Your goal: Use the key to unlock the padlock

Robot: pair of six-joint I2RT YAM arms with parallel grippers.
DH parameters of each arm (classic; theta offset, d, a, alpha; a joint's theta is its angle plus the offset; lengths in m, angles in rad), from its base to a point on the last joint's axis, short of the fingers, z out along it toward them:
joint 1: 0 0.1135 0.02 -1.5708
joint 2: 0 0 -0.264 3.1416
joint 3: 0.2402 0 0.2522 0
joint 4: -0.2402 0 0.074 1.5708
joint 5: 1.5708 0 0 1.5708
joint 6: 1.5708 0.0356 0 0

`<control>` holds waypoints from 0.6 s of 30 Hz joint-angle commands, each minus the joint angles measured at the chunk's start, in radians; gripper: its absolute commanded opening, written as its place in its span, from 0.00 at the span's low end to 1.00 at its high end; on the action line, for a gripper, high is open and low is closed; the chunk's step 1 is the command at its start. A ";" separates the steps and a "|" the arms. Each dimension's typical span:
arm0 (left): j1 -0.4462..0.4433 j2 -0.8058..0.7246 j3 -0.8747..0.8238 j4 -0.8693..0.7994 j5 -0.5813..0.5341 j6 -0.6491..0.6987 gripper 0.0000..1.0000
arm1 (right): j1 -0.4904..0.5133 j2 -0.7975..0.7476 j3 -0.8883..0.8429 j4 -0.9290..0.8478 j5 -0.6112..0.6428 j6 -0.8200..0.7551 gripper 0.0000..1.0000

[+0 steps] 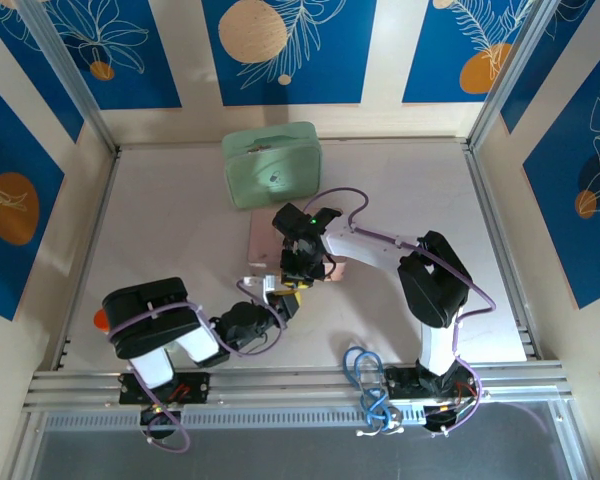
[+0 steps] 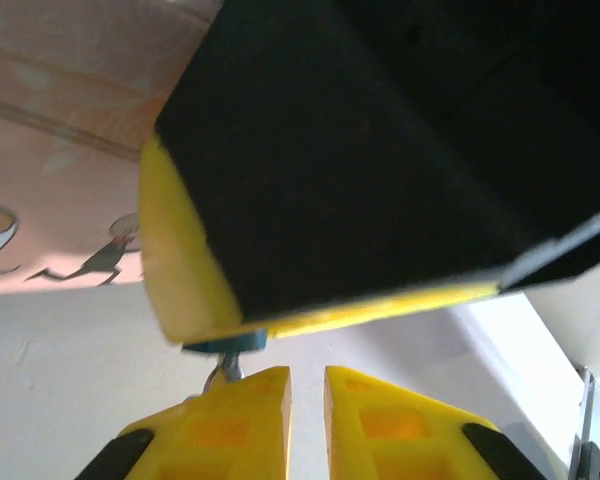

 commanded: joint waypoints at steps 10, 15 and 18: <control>0.022 0.038 0.020 0.041 0.013 -0.005 0.00 | 0.001 -0.010 -0.022 -0.001 -0.095 0.025 0.00; 0.022 0.042 0.019 0.041 0.013 -0.019 0.00 | 0.007 -0.018 -0.032 0.018 -0.079 0.038 0.13; 0.023 0.060 0.016 0.041 0.007 -0.059 0.00 | 0.026 -0.050 -0.059 0.060 -0.022 0.055 0.35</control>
